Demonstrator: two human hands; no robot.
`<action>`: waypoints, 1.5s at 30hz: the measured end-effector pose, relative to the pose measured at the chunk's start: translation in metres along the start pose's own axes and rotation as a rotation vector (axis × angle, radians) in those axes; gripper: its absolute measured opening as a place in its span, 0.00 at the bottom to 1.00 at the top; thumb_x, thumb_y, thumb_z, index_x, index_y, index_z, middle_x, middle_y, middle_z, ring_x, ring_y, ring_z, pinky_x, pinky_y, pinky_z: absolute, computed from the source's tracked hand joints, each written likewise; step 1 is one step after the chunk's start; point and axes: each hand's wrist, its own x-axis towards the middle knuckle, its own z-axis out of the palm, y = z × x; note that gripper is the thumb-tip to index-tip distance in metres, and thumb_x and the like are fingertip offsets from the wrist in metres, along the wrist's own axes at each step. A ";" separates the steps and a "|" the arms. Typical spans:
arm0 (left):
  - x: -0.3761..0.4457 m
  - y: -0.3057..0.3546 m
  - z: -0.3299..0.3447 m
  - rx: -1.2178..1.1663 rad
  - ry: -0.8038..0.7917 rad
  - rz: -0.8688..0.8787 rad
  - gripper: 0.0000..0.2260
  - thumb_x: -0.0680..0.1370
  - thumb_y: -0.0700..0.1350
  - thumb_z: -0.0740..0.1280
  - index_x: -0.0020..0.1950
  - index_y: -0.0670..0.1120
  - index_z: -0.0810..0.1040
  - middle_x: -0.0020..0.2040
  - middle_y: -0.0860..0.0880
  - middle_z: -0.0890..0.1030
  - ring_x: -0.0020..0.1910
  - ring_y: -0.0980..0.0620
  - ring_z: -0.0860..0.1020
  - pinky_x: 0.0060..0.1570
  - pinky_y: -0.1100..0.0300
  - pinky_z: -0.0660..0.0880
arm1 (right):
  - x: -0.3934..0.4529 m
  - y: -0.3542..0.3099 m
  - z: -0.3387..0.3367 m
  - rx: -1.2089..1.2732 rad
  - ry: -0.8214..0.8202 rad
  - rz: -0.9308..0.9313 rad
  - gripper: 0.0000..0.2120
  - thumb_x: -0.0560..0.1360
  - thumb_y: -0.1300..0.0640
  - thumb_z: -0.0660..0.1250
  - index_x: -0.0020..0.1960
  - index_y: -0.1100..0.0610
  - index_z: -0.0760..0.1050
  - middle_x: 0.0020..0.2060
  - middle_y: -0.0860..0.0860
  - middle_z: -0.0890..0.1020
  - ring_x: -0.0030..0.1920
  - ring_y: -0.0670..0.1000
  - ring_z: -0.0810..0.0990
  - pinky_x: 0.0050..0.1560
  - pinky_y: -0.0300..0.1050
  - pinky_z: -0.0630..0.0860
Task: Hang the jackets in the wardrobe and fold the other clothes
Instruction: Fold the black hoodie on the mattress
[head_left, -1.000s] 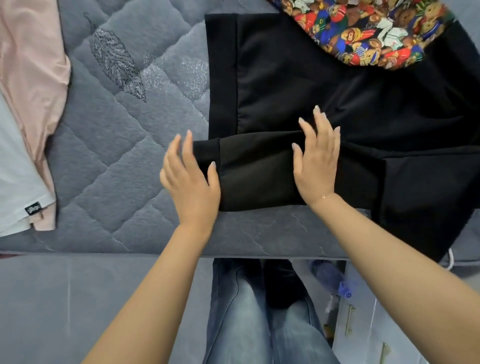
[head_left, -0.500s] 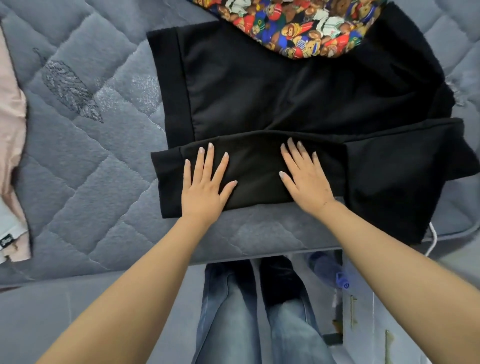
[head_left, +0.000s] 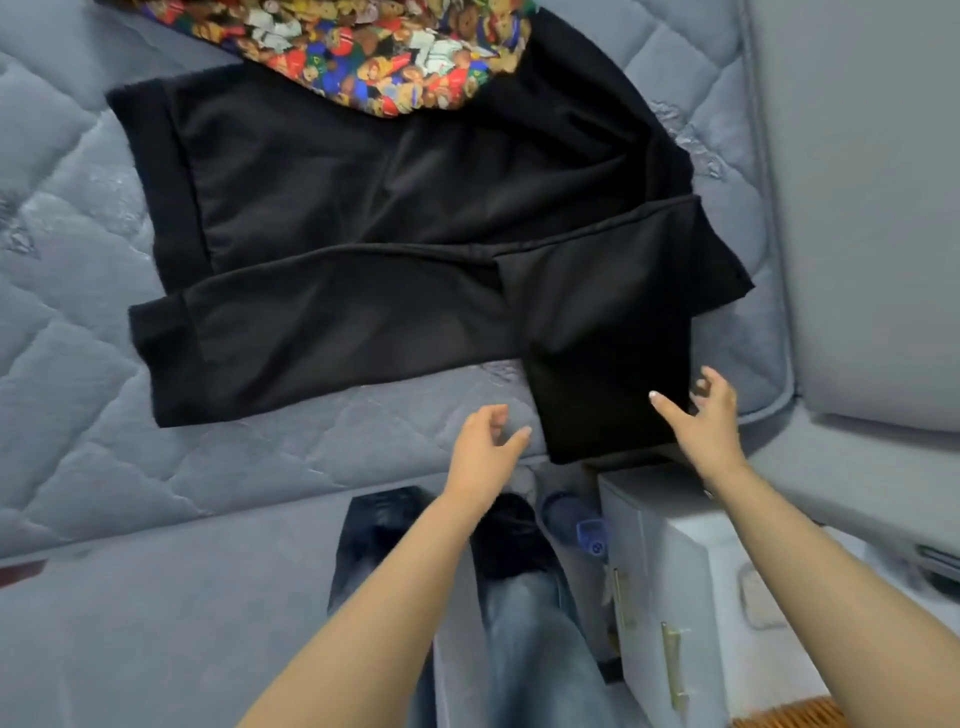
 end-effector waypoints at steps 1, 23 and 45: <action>0.002 0.000 0.017 -0.062 -0.007 -0.039 0.20 0.78 0.48 0.70 0.68 0.44 0.72 0.62 0.47 0.74 0.57 0.55 0.73 0.55 0.65 0.68 | 0.007 0.007 -0.001 -0.010 -0.023 0.009 0.32 0.75 0.52 0.72 0.74 0.58 0.63 0.67 0.57 0.69 0.68 0.57 0.69 0.69 0.54 0.68; -0.037 0.067 -0.124 -0.058 -0.356 0.049 0.15 0.74 0.50 0.74 0.47 0.38 0.78 0.47 0.45 0.82 0.51 0.50 0.80 0.59 0.56 0.71 | 0.001 -0.166 0.019 1.374 -0.504 0.361 0.13 0.83 0.58 0.58 0.63 0.61 0.74 0.55 0.55 0.82 0.55 0.52 0.80 0.59 0.46 0.76; 0.042 0.032 -0.276 -0.756 0.328 -0.473 0.14 0.77 0.51 0.70 0.60 0.47 0.78 0.58 0.50 0.79 0.59 0.49 0.76 0.54 0.59 0.72 | -0.056 -0.195 0.187 1.229 -0.184 0.578 0.12 0.80 0.60 0.64 0.63 0.57 0.72 0.64 0.57 0.75 0.64 0.57 0.74 0.65 0.52 0.73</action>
